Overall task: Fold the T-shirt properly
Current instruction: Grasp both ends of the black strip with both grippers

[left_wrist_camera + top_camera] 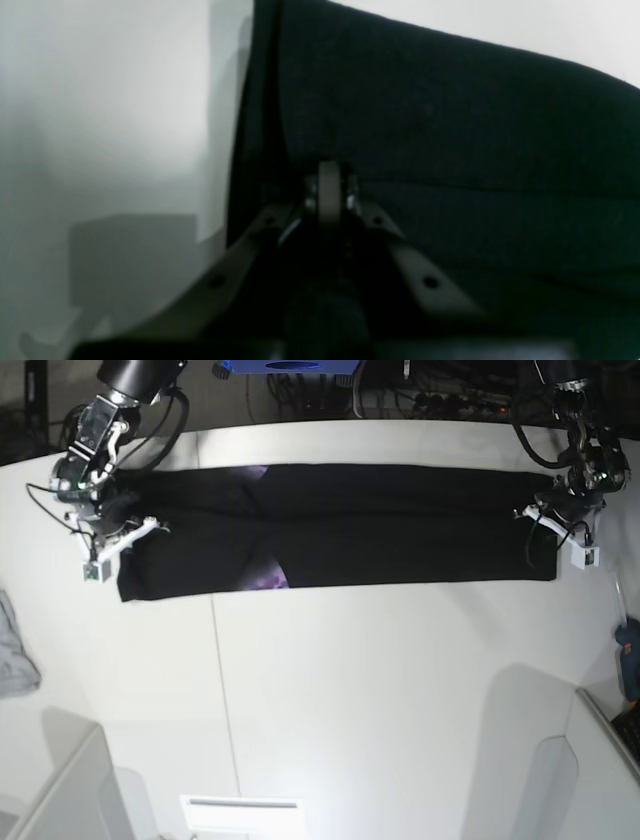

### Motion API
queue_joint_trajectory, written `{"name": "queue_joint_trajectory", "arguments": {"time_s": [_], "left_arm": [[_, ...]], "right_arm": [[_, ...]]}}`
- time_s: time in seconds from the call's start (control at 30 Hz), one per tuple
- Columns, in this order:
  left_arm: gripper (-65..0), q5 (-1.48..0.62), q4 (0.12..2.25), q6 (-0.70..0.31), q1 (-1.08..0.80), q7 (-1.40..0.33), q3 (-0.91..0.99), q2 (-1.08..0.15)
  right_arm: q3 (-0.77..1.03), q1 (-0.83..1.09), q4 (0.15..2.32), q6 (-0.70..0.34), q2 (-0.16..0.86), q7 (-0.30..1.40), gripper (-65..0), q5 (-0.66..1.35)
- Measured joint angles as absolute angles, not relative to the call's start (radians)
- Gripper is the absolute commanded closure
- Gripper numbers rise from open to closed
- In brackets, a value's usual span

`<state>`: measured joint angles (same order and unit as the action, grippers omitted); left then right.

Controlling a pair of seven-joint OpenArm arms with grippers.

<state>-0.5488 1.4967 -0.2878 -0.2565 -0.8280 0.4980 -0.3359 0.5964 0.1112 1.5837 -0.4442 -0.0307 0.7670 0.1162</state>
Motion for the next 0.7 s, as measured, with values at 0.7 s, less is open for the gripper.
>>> {"name": "queue_joint_trajectory", "arguments": {"time_s": [0.7], "left_arm": [[0.0, -0.561, 1.794, -0.270, -0.197, -1.059, 0.700, -0.336]], "right_arm": [[0.535, 0.125, 1.816, -0.396, -0.049, 0.778, 0.0, 0.118]]}}
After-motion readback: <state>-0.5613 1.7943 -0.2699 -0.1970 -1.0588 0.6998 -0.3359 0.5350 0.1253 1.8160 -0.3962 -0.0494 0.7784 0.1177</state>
